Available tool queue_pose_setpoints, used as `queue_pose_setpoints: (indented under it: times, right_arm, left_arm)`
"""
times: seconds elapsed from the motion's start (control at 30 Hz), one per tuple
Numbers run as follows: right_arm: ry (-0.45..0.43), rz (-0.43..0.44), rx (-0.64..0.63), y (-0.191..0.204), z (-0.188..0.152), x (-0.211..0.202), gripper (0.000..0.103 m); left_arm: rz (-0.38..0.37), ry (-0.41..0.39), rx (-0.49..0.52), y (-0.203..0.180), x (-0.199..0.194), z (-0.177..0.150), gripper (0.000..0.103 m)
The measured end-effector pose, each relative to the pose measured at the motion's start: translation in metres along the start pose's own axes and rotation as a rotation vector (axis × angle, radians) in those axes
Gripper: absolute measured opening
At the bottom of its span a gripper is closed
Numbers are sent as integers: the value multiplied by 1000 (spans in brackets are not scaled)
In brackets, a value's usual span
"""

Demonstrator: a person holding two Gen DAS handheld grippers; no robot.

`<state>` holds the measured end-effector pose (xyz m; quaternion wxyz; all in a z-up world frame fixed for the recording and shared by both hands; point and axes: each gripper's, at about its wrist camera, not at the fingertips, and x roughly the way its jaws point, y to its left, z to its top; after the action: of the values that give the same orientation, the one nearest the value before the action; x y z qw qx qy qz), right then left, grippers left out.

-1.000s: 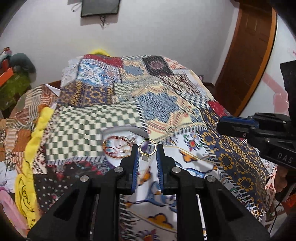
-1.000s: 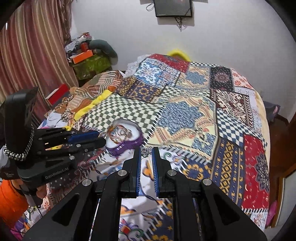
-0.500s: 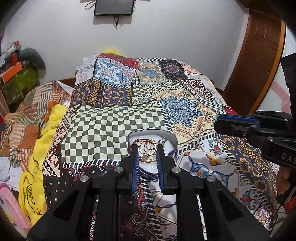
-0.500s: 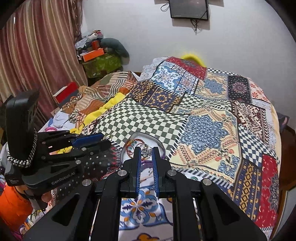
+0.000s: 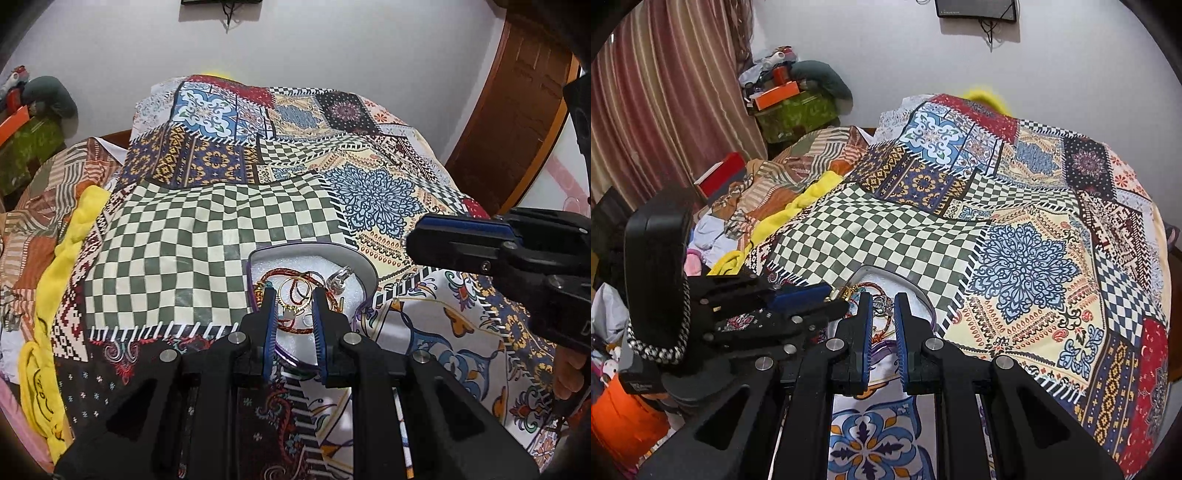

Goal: Organize jewelry

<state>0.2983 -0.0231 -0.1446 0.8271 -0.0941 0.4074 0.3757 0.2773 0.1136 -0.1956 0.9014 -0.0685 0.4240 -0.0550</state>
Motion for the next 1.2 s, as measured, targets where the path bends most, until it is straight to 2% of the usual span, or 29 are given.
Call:
queue_pose_setpoints:
  times: [0.3,0.43,0.63,0.77,1.0,1.2]
  right_arm:
    - [21,13,17,-5,2,8,10]
    - [37,31,20,-5,3,12,10]
    - [78,44,-2,3,2,23,10]
    - [103,34,-25,9,3,33,10]
    - [151,24,-22,10,2,43,13]
    - [126,12,-3,7,3,27,15]
  left_arm:
    - [6,13,42,-5,10,1,17]
    - [5,11,30,-2,5,-2,18]
    - [51,-18,16,8,-12,-9,19]
    - [82,-26,10,17,-19,-12,23]
    - [88,-19,-23,28,-23,-16,24]
    - [86,-33,-29,25,-37,-17,24]
